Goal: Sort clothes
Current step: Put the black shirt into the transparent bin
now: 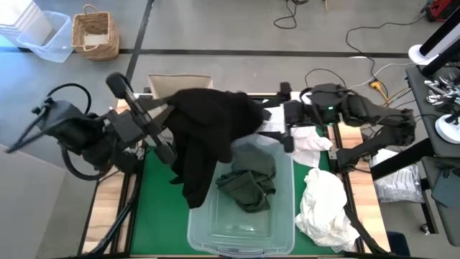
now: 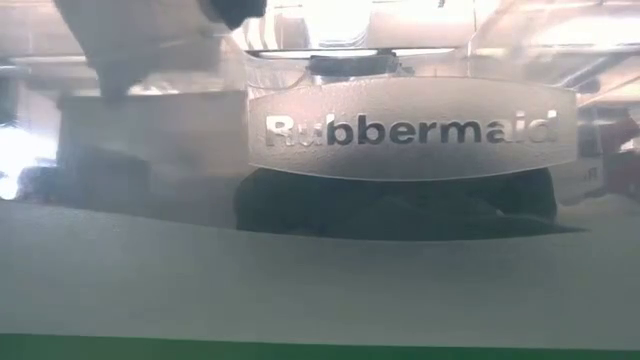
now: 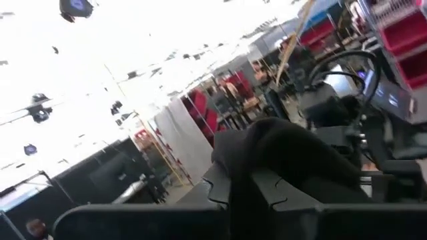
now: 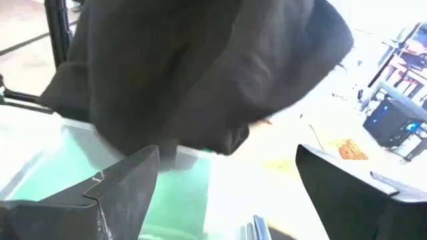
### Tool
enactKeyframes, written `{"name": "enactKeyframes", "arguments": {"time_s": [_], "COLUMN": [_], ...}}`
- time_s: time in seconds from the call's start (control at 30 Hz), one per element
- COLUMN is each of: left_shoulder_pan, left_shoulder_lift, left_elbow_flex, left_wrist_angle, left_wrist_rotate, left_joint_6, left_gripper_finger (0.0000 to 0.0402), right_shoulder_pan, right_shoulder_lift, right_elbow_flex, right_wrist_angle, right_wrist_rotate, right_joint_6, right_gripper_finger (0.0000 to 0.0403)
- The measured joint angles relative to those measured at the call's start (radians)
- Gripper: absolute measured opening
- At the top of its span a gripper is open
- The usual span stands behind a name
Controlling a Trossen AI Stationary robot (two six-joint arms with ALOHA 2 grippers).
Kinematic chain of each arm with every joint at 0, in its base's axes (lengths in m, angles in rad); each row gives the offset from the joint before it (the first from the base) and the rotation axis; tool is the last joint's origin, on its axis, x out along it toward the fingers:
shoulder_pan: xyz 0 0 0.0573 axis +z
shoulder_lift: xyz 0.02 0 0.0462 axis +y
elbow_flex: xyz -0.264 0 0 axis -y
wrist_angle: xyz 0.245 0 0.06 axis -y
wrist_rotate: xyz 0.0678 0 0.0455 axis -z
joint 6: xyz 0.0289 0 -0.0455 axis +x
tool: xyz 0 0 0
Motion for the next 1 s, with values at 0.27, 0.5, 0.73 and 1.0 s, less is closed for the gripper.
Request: {"name": "enactKeyframes", "arguments": {"time_s": [0.27, 0.5, 0.73, 1.0], "left_shoulder_pan": [0.006, 0.056, 0.170, 0.323], "left_shoulder_lift": [0.001, 0.001, 0.003, 0.026], "left_elbow_flex": [0.001, 0.001, 0.001, 0.000], "left_wrist_angle": [0.325, 0.456, 0.575, 0.506], "left_wrist_rotate": [0.243, 0.501, 0.675, 0.660], "left_joint_6": [0.253, 0.242, 0.082, -0.228], "left_gripper_finger": [0.0000, 0.0000, 0.0000, 0.0000], "right_shoulder_pan": [0.000, 0.000, 0.000, 0.000], "right_shoulder_lift": [-0.086, -0.116, -0.125, -0.156], "right_elbow_flex": [0.000, 0.000, -0.003, -0.003], "right_wrist_angle": [-0.072, -0.111, -0.153, -0.172], "right_wrist_rotate": [0.000, 0.004, 0.024, 0.025], "right_joint_6": [0.006, -0.005, -0.020, -0.032], "right_gripper_finger": [0.0346, 0.0347, 0.0343, 0.0340]}}
